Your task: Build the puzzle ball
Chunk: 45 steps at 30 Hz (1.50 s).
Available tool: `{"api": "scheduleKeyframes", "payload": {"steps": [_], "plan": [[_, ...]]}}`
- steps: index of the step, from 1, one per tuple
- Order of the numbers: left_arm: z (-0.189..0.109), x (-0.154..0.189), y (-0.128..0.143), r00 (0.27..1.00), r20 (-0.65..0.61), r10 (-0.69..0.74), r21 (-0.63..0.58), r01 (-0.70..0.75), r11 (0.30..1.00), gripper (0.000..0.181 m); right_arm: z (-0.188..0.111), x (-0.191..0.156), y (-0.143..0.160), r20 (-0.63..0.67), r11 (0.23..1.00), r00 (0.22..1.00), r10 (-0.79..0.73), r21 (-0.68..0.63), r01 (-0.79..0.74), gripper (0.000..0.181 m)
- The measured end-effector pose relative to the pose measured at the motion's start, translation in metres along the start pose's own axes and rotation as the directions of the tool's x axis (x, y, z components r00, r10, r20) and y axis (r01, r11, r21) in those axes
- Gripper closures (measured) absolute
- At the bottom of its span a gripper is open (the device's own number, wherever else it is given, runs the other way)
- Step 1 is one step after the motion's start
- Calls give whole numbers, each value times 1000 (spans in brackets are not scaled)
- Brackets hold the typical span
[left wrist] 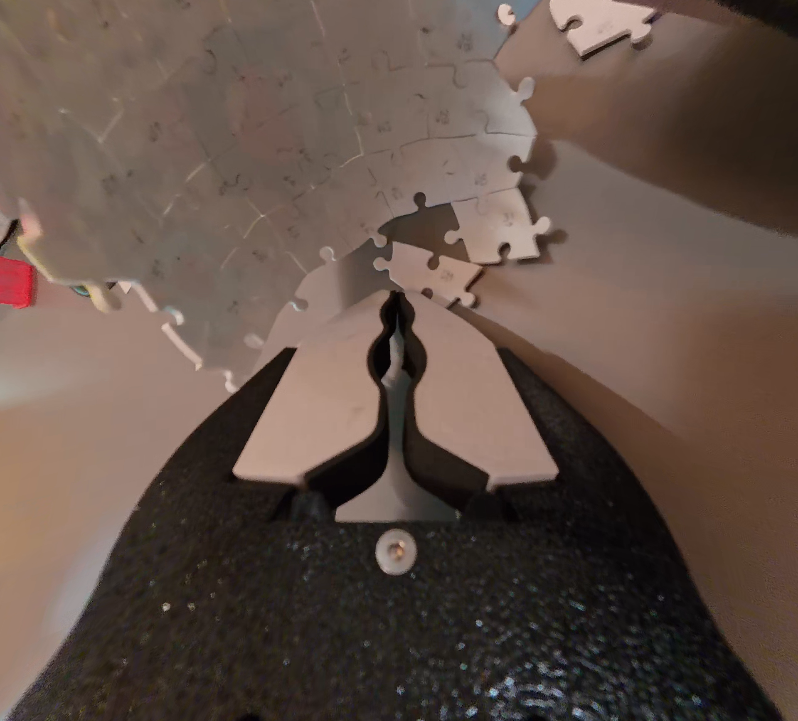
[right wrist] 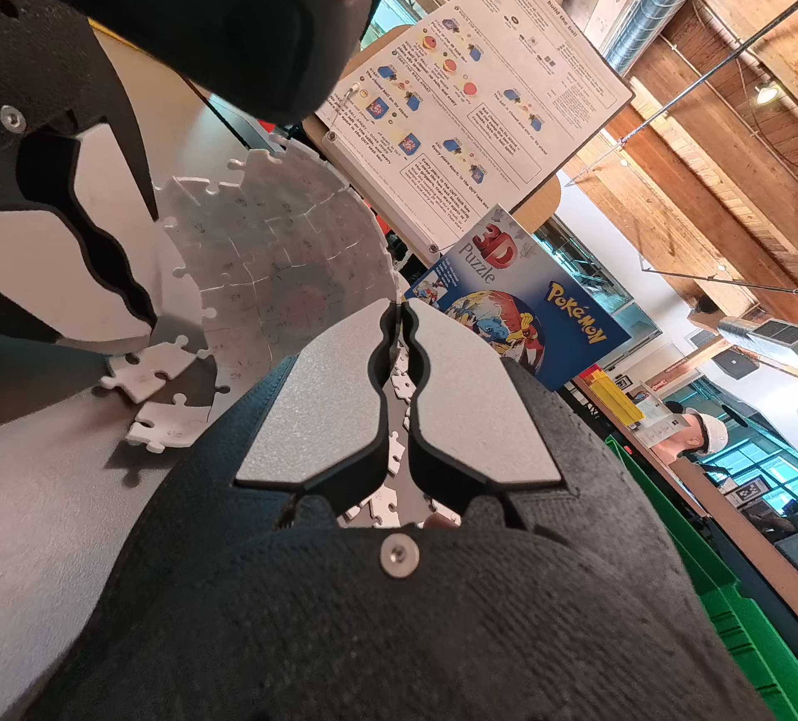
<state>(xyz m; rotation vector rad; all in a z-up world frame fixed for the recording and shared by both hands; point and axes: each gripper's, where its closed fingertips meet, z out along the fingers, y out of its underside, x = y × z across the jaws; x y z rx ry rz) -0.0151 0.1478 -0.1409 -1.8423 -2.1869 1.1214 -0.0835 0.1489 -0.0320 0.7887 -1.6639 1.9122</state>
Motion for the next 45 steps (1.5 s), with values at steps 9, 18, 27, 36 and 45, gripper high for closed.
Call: {"api": "scheduleKeyframes", "payload": {"steps": [9, 18, 27, 36, 45], "plan": [[2, 1, -6, 1000, 2, 11, 28, -11, 1000, 181, 0, 0, 0, 0, 1000, 1000, 1, 0, -1, 179], [5, -1, -14, 996, 46, 82, 68, -85, 994, 180, 0, 0, 0, 0, 1000, 1000, 3, 0, -3, 179], [-9, 6, -6, 995, 42, 89, 66, -92, 994, 164, 0, 0, 0, 1, 1000, 1000, 8, -1, -8, 179], [-11, 12, -6, 999, -28, -27, 29, 27, 999, 163, 0, 0, 0, 0, 1000, 1000, 5, -1, -5, 179], [-3, 6, -9, 997, -49, -59, 63, 62, 996, 167, 0, 1, 0, 1, 1000, 1000, 7, -1, -7, 179]]}}
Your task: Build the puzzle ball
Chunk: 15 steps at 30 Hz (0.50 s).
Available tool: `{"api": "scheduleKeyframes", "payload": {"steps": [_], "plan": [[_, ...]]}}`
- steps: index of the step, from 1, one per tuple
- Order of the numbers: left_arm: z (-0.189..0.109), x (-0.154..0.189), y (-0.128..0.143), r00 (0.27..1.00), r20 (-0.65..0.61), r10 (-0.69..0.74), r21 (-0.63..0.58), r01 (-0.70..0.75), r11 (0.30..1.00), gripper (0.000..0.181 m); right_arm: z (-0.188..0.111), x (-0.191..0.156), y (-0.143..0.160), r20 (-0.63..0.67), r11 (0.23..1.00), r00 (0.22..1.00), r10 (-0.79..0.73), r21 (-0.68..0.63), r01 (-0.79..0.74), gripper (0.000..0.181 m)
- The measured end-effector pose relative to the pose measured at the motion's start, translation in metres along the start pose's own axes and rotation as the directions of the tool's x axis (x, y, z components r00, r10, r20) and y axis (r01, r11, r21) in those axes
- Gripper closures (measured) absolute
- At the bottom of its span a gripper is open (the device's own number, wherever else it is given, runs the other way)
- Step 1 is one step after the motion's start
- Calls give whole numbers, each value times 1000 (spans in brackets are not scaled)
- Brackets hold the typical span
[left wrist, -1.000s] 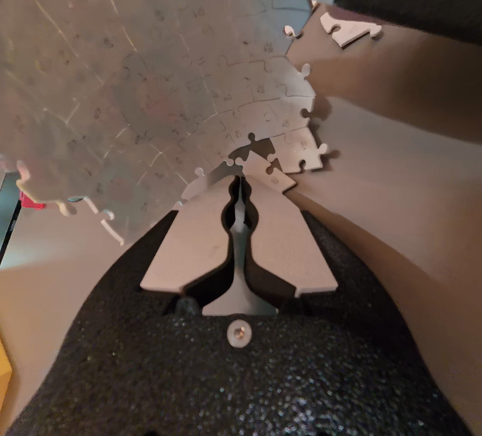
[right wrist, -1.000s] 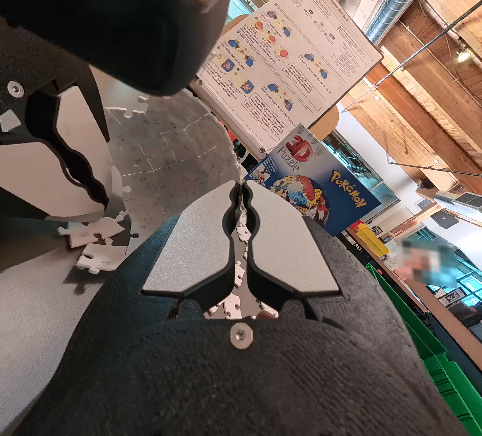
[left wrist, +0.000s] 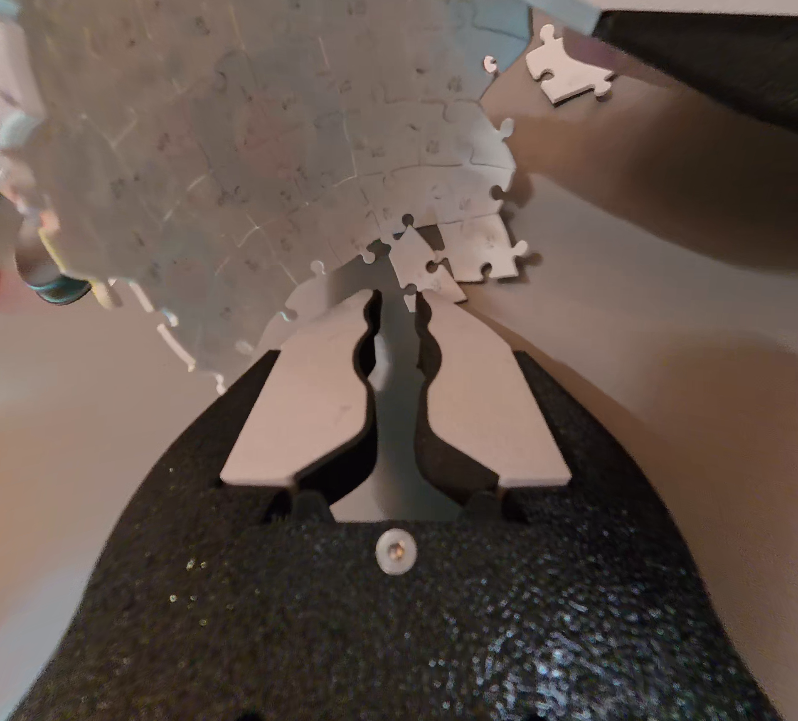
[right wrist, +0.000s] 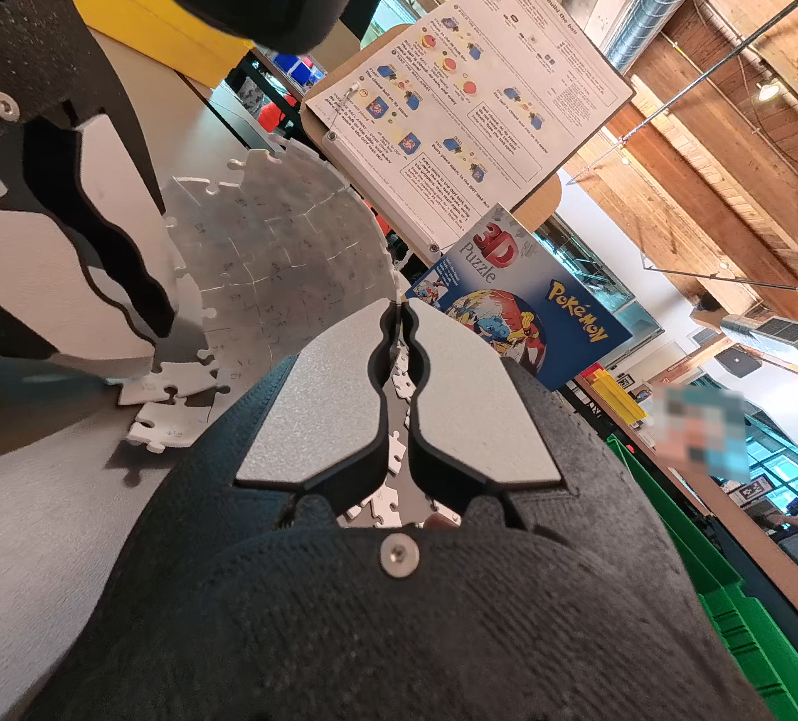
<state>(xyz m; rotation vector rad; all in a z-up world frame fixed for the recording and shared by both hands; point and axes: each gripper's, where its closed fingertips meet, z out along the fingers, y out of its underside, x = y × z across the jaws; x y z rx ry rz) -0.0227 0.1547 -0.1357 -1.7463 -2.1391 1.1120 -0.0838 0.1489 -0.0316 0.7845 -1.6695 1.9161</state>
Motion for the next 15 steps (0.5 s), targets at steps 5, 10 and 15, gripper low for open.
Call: {"api": "scheduleKeyframes", "payload": {"steps": [5, 10, 15], "plan": [[0, 2, 0, 1000, -9, 18, 14, -18, 1000, 170, 0, 0, 0, 0, 1000, 1000, 0, 0, 0, 179], [2, 0, -2, 999, -13, 44, 26, -44, 999, 167, 0, 0, 0, 0, 1000, 1000, 2, 0, -2, 179], [3, -2, -4, 998, -3, 63, 32, -63, 998, 165, 0, 0, 0, 0, 1000, 1000, 3, 0, -3, 179]]}}
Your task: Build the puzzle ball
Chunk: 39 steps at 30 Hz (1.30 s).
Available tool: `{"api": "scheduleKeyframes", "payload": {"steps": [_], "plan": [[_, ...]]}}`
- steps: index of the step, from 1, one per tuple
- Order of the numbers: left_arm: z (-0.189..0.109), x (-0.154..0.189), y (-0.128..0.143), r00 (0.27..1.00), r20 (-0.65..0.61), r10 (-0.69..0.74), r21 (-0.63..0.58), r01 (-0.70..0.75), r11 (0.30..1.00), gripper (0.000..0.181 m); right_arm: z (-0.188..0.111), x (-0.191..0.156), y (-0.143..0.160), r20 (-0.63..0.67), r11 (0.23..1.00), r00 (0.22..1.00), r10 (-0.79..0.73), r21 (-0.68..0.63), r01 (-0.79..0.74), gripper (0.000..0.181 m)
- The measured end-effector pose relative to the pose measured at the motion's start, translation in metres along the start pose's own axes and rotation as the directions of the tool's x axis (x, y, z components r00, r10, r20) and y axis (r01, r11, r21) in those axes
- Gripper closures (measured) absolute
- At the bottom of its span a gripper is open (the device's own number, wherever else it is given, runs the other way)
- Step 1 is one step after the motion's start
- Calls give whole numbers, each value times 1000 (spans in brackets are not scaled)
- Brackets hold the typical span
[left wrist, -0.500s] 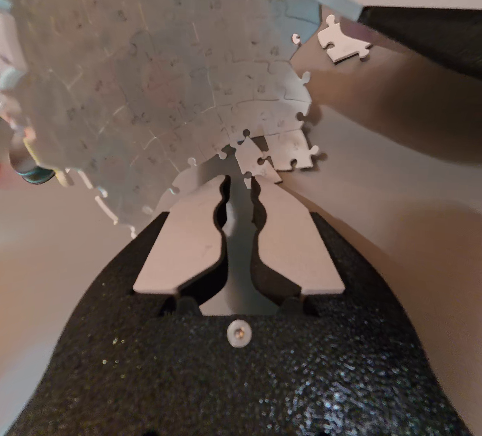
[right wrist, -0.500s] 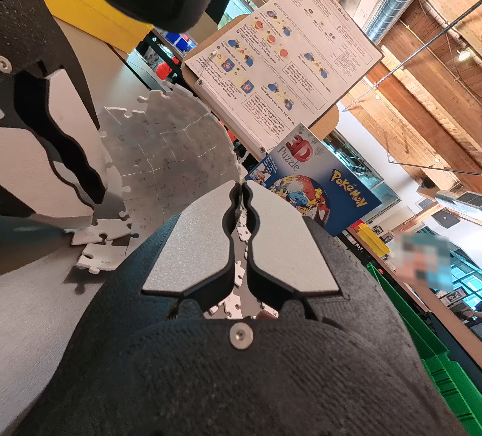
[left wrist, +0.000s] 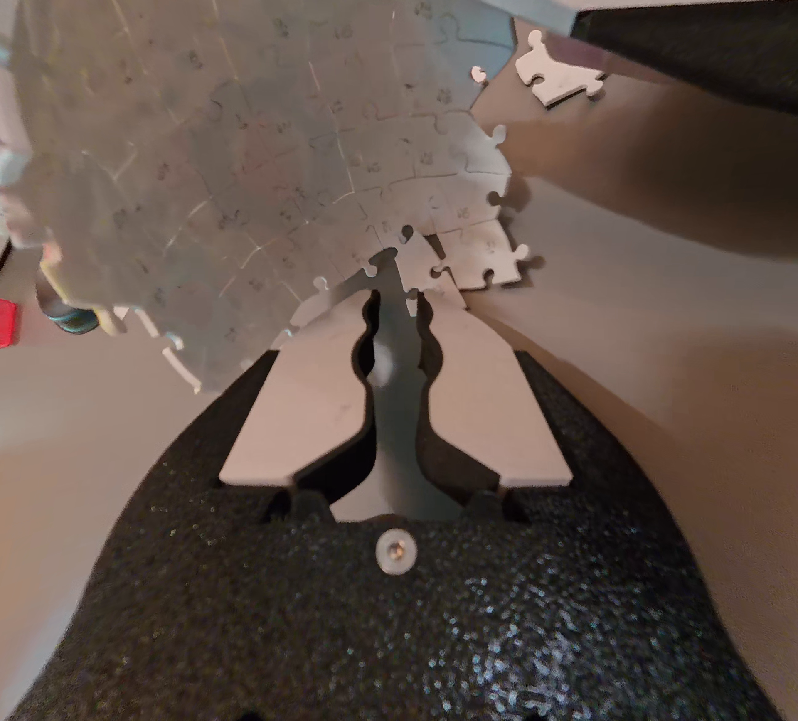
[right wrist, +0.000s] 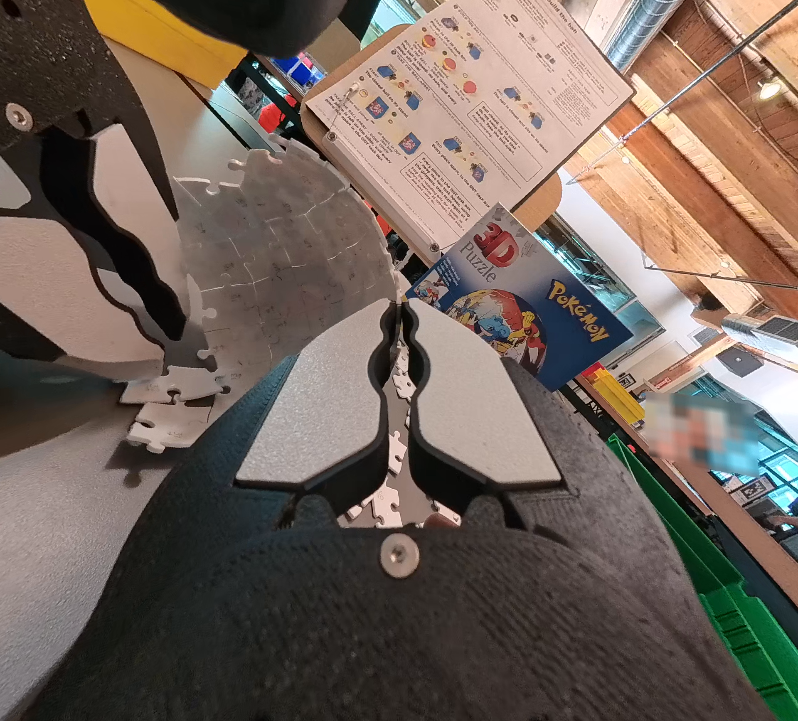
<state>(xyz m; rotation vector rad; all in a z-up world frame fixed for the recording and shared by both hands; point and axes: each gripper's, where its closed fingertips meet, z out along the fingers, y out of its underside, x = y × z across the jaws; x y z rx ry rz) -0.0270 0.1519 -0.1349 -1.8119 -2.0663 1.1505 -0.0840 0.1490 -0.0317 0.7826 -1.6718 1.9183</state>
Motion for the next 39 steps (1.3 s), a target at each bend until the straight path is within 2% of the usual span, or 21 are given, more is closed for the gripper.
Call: {"api": "scheduleKeyframes", "payload": {"steps": [6, 11, 20, 29, 34, 39], "plan": [[-1, 0, -2, 999, 7, 47, 16, -47, 999, 164, 0, 0, 0, 0, 1000, 1000, 0, -1, 0, 179], [-4, 4, -9, 999, -44, 17, 52, -15, 999, 165, 0, 0, 0, 0, 1000, 1000, 0, -1, 0, 179], [2, 10, -6, 993, -87, 77, 32, -74, 997, 171, 0, 0, 0, 0, 1000, 1000, 1, 0, -1, 179], [1, 12, -6, 985, -116, 127, 51, -122, 991, 169, -1, 0, 1, 0, 1000, 1000, 1, -1, -1, 179], [-2, 7, -5, 989, -117, 92, 36, -89, 995, 161, -1, 0, 1, 0, 1000, 1000, 1, -1, -1, 179], [-1, 8, -2, 987, -126, 96, 9, -96, 995, 164, -1, 0, 1, 0, 1000, 1000, 1, -1, -1, 179]]}}
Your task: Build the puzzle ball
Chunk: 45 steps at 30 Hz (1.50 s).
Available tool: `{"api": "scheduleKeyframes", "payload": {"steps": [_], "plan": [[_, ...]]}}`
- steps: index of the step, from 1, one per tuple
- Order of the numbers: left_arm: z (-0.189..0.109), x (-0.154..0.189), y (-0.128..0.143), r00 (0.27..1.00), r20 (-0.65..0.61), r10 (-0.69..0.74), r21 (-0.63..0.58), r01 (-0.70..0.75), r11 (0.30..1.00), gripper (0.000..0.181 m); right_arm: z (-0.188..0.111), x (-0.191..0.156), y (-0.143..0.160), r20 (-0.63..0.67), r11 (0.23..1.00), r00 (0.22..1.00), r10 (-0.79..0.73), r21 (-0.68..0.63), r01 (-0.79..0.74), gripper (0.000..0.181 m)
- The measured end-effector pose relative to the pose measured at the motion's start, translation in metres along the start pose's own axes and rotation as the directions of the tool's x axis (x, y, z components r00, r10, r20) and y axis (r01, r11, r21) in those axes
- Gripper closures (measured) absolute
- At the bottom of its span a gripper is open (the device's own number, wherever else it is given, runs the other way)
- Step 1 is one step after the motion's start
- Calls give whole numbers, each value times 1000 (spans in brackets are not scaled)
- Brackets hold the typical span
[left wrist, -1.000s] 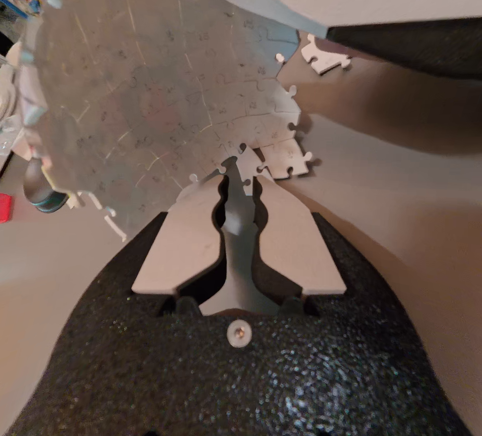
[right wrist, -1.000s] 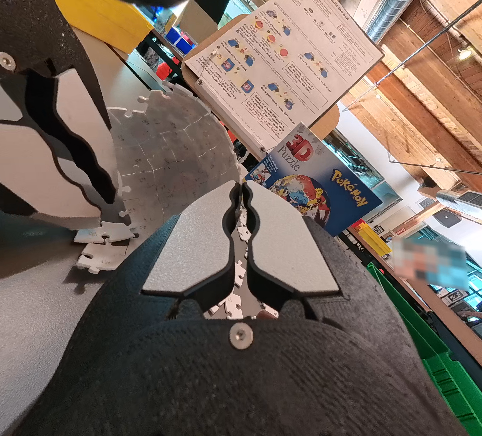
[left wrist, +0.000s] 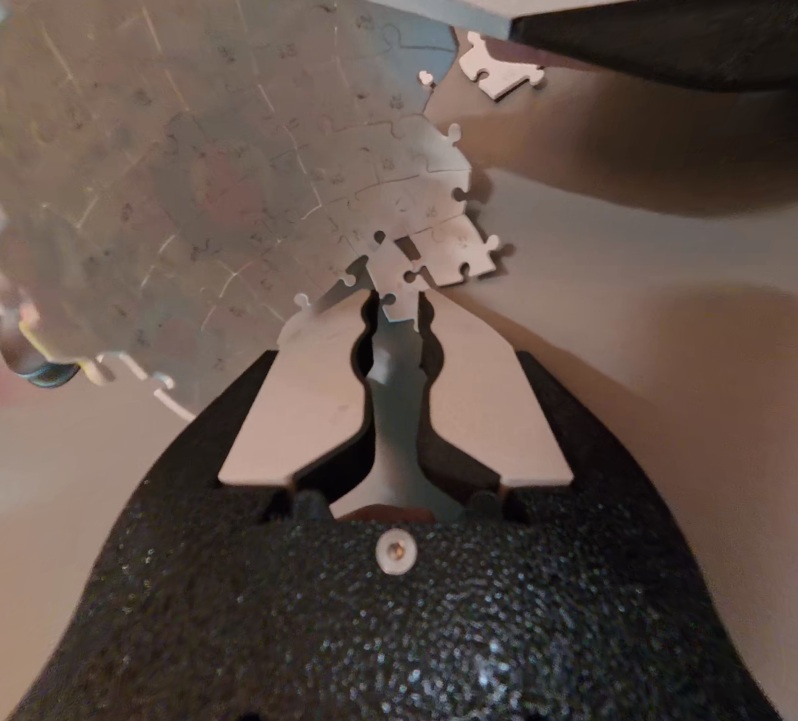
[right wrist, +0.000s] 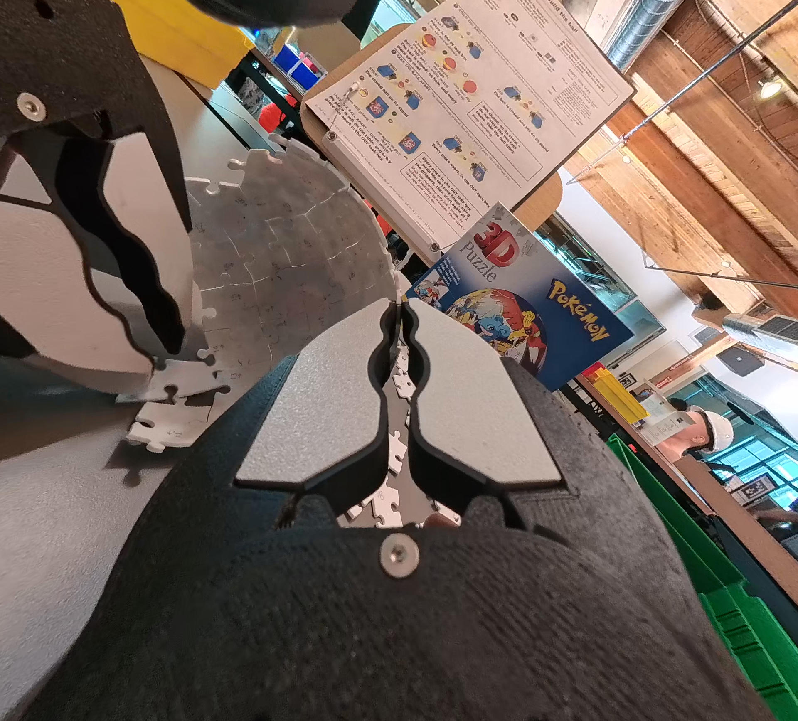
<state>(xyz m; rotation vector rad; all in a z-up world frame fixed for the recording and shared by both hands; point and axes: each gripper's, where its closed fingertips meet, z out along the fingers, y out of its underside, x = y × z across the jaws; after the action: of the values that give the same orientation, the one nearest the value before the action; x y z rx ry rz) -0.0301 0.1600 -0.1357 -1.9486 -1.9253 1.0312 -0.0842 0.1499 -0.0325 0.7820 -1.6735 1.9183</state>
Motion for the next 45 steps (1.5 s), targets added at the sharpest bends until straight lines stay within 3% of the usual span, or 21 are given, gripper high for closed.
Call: {"api": "scheduleKeyframes", "payload": {"steps": [6, 12, 14, 17, 23, 30, 32, 45], "plan": [[-10, -4, -11, 1000, 9, -5, 57, 4, 998, 156, 0, 0, 0, 0, 1000, 1000, 0, 0, 0, 179], [-12, -9, 4, 998, 20, -58, -4, 58, 998, 147, 0, 0, 0, 1, 1000, 1000, 2, 1, -2, 179], [-13, -1, 2, 993, -20, -114, 7, 114, 993, 154, 0, 0, 0, 0, 1000, 1000, 1, 0, -1, 179], [-15, -3, -3, 970, 32, -243, 30, 242, 970, 161, 0, 0, 1, 0, 1000, 1000, 2, -1, -2, 179], [-6, 2, -2, 856, -14, -517, 36, 517, 855, 159, 0, 0, 0, 0, 1000, 1000, 3, -1, -3, 179], [0, -7, 4, 899, 101, -426, 30, 426, 904, 165, 0, 0, 1, 1, 1000, 1000, 4, -1, -4, 179], [1, -3, 3, 908, 78, -411, 23, 410, 912, 173, 0, 0, 0, 1, 1000, 1000, 3, -1, -3, 179], [3, 2, 1, 940, 20, -340, -22, 341, 940, 181, 0, 0, 0, 1, 1000, 1000, 2, 0, -2, 179]]}}
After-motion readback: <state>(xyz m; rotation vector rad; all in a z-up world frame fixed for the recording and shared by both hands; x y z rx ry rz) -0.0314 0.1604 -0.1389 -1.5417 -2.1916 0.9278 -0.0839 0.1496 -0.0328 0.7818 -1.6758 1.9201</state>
